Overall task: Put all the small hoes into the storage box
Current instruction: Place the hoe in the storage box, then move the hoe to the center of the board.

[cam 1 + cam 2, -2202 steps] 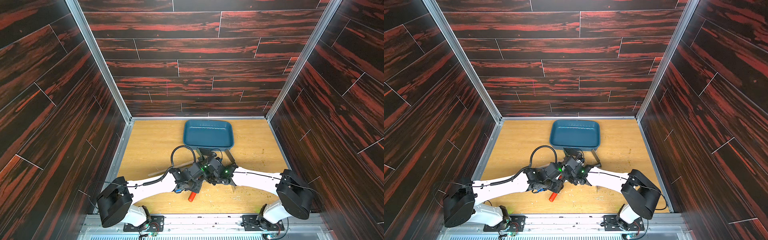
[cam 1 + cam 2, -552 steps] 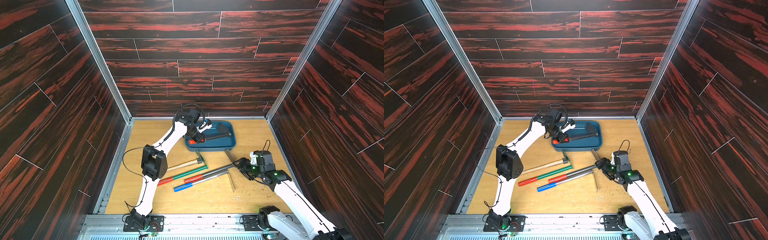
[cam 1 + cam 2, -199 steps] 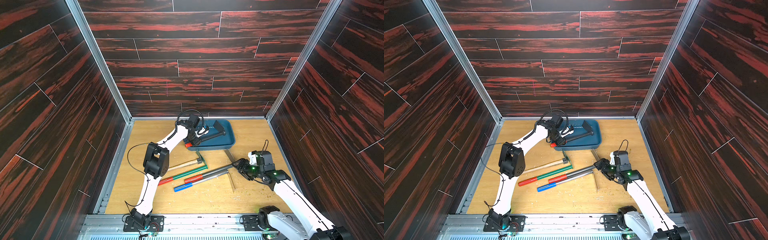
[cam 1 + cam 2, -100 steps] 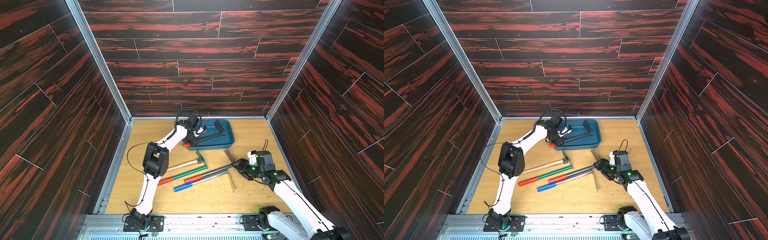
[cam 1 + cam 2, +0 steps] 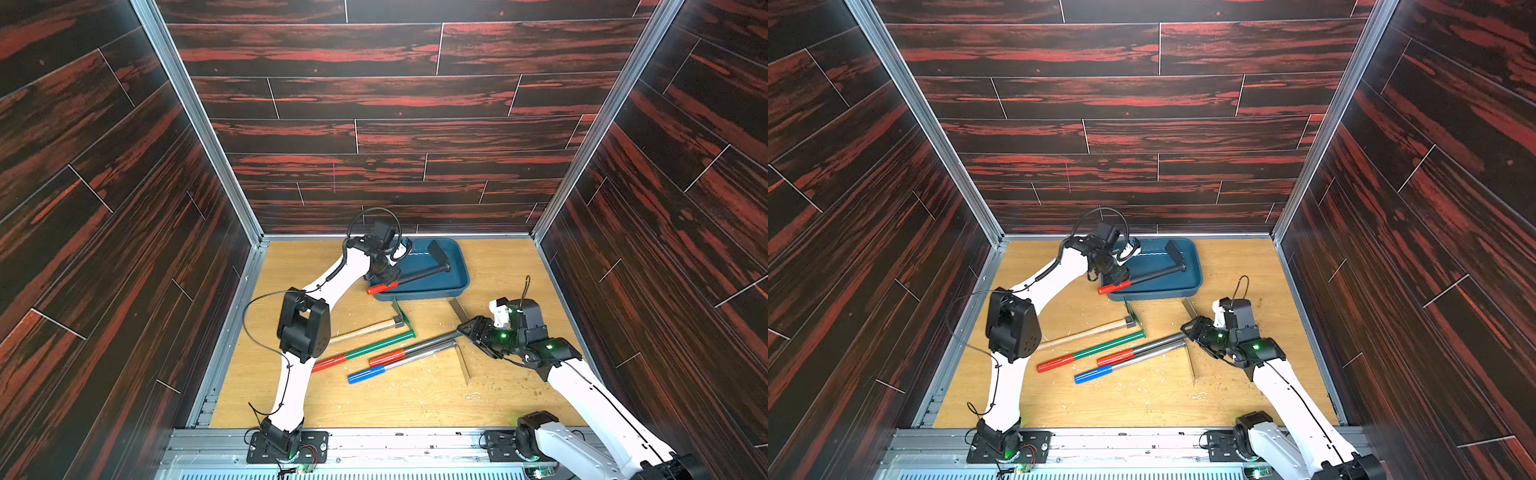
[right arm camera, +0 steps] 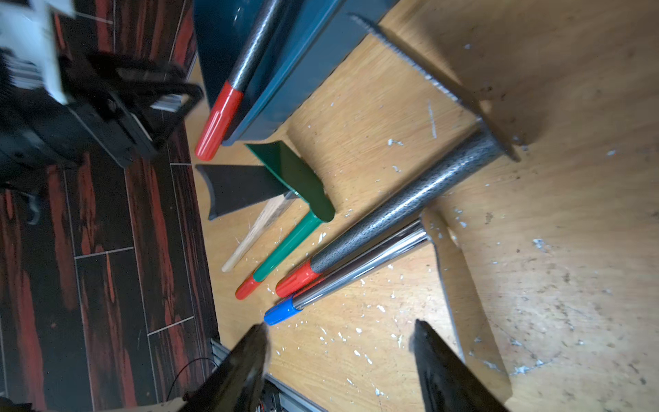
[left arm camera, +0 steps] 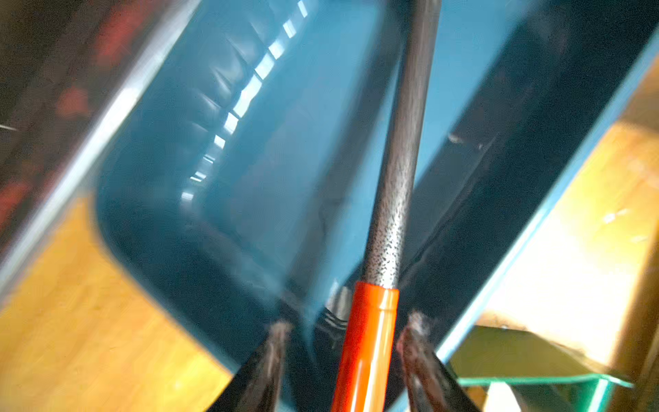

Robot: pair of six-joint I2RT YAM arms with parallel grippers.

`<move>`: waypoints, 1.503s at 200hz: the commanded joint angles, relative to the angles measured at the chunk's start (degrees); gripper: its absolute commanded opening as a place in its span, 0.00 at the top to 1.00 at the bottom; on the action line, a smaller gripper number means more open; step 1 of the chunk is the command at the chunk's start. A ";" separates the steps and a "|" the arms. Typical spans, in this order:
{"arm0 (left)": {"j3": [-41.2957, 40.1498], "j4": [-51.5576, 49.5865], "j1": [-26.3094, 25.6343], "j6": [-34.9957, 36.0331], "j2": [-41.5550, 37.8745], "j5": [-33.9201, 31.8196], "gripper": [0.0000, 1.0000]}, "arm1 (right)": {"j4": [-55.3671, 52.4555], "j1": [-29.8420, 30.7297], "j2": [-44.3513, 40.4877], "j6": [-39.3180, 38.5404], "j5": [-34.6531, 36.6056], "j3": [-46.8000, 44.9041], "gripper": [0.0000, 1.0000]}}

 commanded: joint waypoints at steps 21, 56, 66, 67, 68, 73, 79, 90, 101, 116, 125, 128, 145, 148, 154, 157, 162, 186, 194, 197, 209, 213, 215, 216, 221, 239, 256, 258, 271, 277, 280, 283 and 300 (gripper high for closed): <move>-5.65 2.34 0.28 -5.08 -8.82 -2.74 0.42 | -1.77 5.34 0.29 2.70 4.84 2.87 0.33; -13.13 5.29 0.22 -10.70 -15.56 -2.18 0.41 | -2.93 11.24 2.55 6.03 9.64 4.91 0.37; -15.42 5.39 0.22 -12.19 -17.83 -1.76 0.41 | -3.30 12.83 3.34 7.20 11.00 5.47 0.38; -15.65 5.43 0.22 -12.33 -18.07 -1.78 0.41 | -3.30 12.94 3.44 7.29 11.08 5.52 0.38; -15.77 5.50 0.22 -12.44 -18.28 -1.75 0.41 | -3.31 13.08 3.52 7.43 11.22 5.59 0.38; -17.36 5.99 0.22 -13.19 -19.44 -1.65 0.40 | -3.22 13.70 3.89 8.20 11.43 5.74 0.38; -19.19 6.48 0.22 -13.93 -20.92 -1.46 0.40 | -3.04 14.43 4.33 9.09 11.82 5.83 0.38; -22.06 6.86 0.14 -15.30 -23.03 -0.70 0.40 | -2.47 15.59 5.37 10.67 12.36 5.92 0.38; -24.83 6.97 0.06 -16.56 -26.36 0.68 0.40 | -2.50 16.67 6.19 11.72 13.34 6.42 0.38; -28.51 6.56 -0.13 -17.74 -29.60 2.51 0.39 | -2.35 17.81 7.19 12.26 14.06 6.98 0.37; -30.58 6.48 -0.42 -18.23 -31.42 3.51 0.39 | -2.26 18.14 7.71 12.55 14.29 7.28 0.36; -31.28 6.52 -0.52 -18.34 -31.94 3.87 0.39 | -2.27 18.19 7.82 12.68 14.47 7.28 0.35; -34.23 5.39 -1.54 -18.39 -34.77 4.87 0.39 | -1.94 18.66 8.40 12.83 14.60 7.55 0.33; -34.70 5.09 -1.79 -18.43 -35.24 5.12 0.39 | -1.91 18.69 8.53 12.83 14.60 7.55 0.32; -35.68 4.28 -2.24 -18.25 -36.04 5.58 0.39 | -1.82 18.72 8.82 12.73 14.52 7.63 0.31; -36.17 4.13 -2.49 -18.26 -36.45 5.52 0.39 | -1.75 18.75 8.93 12.62 14.35 7.64 0.30; -37.04 3.77 -2.95 -18.39 -37.23 5.56 0.39 | -1.73 18.76 9.18 12.38 14.19 7.73 0.30; -41.41 3.27 -5.54 -18.84 -40.50 6.28 0.39 | -1.77 18.77 10.27 10.47 13.56 8.44 0.23; -42.88 3.06 -6.60 -19.20 -41.33 6.37 0.39 | -2.19 18.83 10.62 9.90 13.62 8.88 0.22; -43.35 3.09 -6.96 -19.42 -41.57 6.28 0.39 | -2.25 18.85 10.72 9.69 13.65 9.03 0.21; -44.90 2.67 -8.43 -19.95 -42.41 6.04 0.39 | -2.60 18.85 10.99 9.04 13.84 9.49 0.17; -45.45 2.64 -8.90 -20.21 -42.68 5.94 0.39 | -2.65 18.81 11.08 8.90 13.91 9.61 0.16; -45.55 2.59 -9.07 -20.29 -42.80 5.89 0.39 | -2.68 18.80 11.13 8.88 13.97 9.66 0.16; -45.70 2.58 -9.17 -20.33 -42.86 5.87 0.39 | -2.69 18.83 11.15 8.84 14.02 9.68 0.16; -46.29 2.57 -9.63 -20.78 -43.12 5.81 0.39 | -2.71 18.82 11.30 8.84 14.10 9.78 0.16; -48.26 2.78 -10.98 -22.38 -44.11 6.61 0.38 | -2.52 18.85 12.07 9.01 13.75 9.89 0.16; -49.97 2.94 -12.25 -23.66 -44.60 7.05 0.38 | -2.24 18.85 12.90 9.14 13.24 9.88 0.16; -50.16 2.93 -12.39 -23.77 -44.60 7.03 0.39 | -2.19 18.81 12.99 9.14 13.29 9.86 0.16; -50.74 2.42 -13.41 -24.41 -44.52 6.57 0.38 | -1.79 18.82 13.28 9.32 13.16 9.40 0.18; -50.81 1.94 -13.67 -24.74 -44.59 6.40 0.39 | -1.56 18.80 13.59 9.40 12.87 9.28 0.18; -50.80 1.67 -13.79 -24.97 -44.60 6.40 0.39 | -1.49 18.79 13.75 9.46 12.63 9.27 0.19; -50.78 1.37 -13.84 -25.20 -44.72 6.48 0.39 | -1.47 18.81 13.95 9.55 12.61 9.27 0.19; -51.98 2.73 -14.01 -27.03 -45.92 6.99 0.39 | -1.70 18.83 14.97 10.98 12.26 9.35 0.19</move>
